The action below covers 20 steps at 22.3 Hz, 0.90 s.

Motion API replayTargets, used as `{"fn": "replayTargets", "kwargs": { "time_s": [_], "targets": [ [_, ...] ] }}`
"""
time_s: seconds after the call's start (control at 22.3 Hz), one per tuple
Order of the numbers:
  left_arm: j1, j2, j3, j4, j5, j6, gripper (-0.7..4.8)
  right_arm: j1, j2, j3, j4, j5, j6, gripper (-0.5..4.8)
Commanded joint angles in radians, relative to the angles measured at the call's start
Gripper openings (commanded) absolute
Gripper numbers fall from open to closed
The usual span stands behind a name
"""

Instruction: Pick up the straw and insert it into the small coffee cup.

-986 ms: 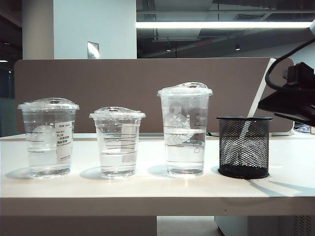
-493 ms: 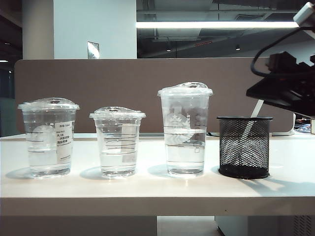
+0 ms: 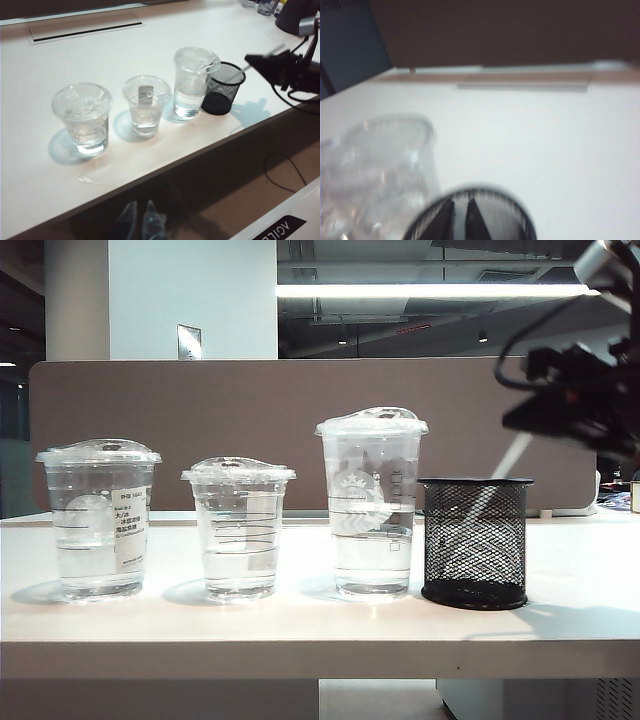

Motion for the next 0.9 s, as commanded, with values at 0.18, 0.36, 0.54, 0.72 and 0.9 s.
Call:
{"fn": "replayTargets", "kwargs": {
  "time_s": [0.18, 0.36, 0.54, 0.72, 0.9],
  "targets": [
    [-0.001, 0.001, 0.002, 0.013, 0.001, 0.004, 0.22, 0.0, -0.136, 0.236, -0.299, 0.001, -0.192, 0.48],
    [-0.001, 0.001, 0.002, 0.014, 0.001, 0.052, 0.22, 0.003, -0.214, 0.517, -0.616, -0.107, -0.258, 0.48],
    [-0.001, 0.001, 0.002, 0.013, 0.001, 0.071, 0.22, 0.05, -0.176, 0.687, -0.743, -0.161, -0.258, 0.49],
    [-0.001, 0.001, 0.002, 0.014, 0.002, 0.076, 0.22, 0.146, -0.084, 0.767, -0.75, -0.16, -0.258, 0.49],
    [-0.001, 0.001, 0.002, 0.011, -0.009, 0.076, 0.22, 0.256, 0.039, 0.792, -0.734, -0.156, -0.258, 0.49]
  ]
}}
